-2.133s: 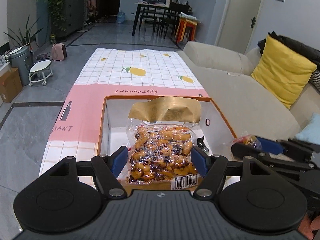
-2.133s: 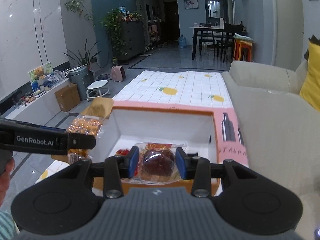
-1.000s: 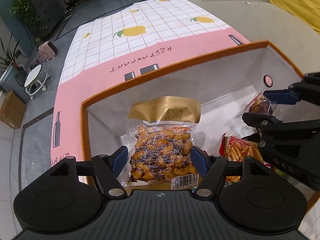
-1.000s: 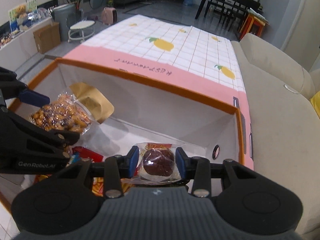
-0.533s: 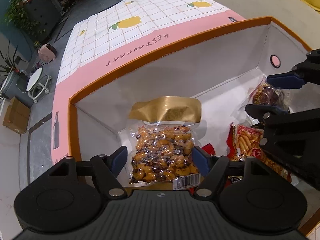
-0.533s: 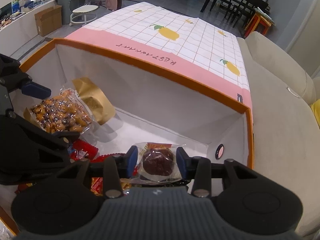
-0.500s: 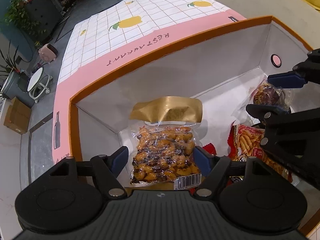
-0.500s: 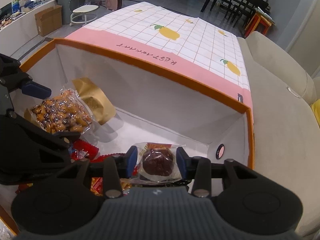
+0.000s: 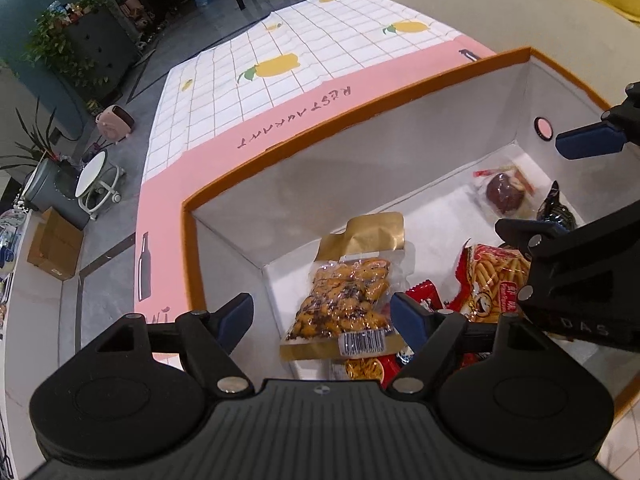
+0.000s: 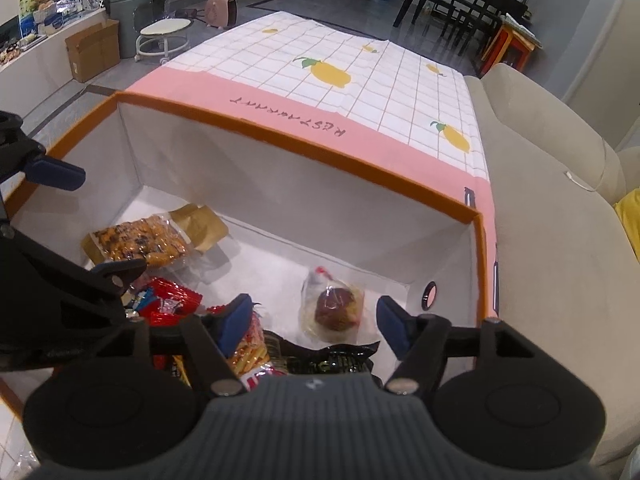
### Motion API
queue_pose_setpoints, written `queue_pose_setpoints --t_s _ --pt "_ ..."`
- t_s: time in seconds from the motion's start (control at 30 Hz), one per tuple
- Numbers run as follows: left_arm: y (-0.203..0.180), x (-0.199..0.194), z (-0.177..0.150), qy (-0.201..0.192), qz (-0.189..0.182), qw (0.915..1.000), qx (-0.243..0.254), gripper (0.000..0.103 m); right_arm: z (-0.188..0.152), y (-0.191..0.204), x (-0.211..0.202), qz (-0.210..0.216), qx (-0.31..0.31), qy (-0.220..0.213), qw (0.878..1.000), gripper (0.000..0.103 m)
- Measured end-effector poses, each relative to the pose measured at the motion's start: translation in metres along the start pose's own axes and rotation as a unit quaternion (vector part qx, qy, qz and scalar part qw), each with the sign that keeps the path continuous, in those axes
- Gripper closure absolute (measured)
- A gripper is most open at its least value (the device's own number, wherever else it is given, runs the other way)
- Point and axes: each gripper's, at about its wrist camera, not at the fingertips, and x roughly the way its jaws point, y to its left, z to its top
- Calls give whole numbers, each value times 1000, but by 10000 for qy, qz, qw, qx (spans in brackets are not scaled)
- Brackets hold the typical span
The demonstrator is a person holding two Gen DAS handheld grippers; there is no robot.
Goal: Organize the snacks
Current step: 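Carry the nut pack and meat pack into the orange box and open both tools, then withdraw both tools from the box toward the last snacks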
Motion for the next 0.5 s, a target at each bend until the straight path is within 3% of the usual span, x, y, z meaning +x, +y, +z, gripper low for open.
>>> queue_pose_setpoints --t_s 0.23,0.5 --pt "8 -23 -4 -76 52 9998 -185 12 -2 -4 -22 -54 153 -143 9998 30" --pt "13 -64 -14 -463 61 9974 -557 12 -12 -8 -63 3 408 -549 9977 30"
